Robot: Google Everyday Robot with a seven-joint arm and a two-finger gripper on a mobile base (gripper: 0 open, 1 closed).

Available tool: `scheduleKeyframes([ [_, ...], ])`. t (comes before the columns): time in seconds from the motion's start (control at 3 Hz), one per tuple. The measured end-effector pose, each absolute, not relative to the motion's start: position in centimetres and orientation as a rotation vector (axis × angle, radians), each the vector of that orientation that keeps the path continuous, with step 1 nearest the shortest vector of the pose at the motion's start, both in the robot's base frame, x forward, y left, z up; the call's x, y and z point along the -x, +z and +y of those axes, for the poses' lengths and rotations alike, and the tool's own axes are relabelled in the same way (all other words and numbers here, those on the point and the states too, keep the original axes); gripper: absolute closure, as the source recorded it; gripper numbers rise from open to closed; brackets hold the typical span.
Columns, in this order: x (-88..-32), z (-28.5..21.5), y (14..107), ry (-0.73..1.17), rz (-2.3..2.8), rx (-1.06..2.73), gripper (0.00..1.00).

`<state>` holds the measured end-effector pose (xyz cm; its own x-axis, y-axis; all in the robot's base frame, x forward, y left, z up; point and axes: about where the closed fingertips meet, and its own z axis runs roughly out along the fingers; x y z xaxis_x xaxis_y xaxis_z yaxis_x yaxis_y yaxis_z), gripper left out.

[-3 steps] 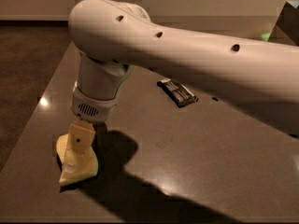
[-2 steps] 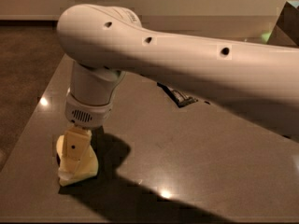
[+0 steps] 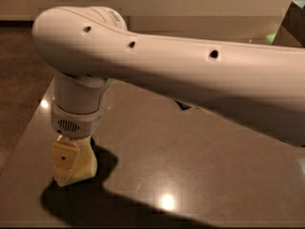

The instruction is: Move sponge near rxbar chocolate

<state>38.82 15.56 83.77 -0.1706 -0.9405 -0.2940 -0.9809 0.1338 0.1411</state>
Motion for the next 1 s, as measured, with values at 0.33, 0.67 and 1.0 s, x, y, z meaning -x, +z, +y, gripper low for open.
scheduleKeyframes([
  [0.33,-38.8,15.5,84.4,0.41,2.268,1.918,0.65],
  [0.67,-39.4,14.4,85.5,0.342,2.29,1.877,0.88],
  [1.0,-40.0,11.9,86.7,0.27,2.335,1.804,1.0],
])
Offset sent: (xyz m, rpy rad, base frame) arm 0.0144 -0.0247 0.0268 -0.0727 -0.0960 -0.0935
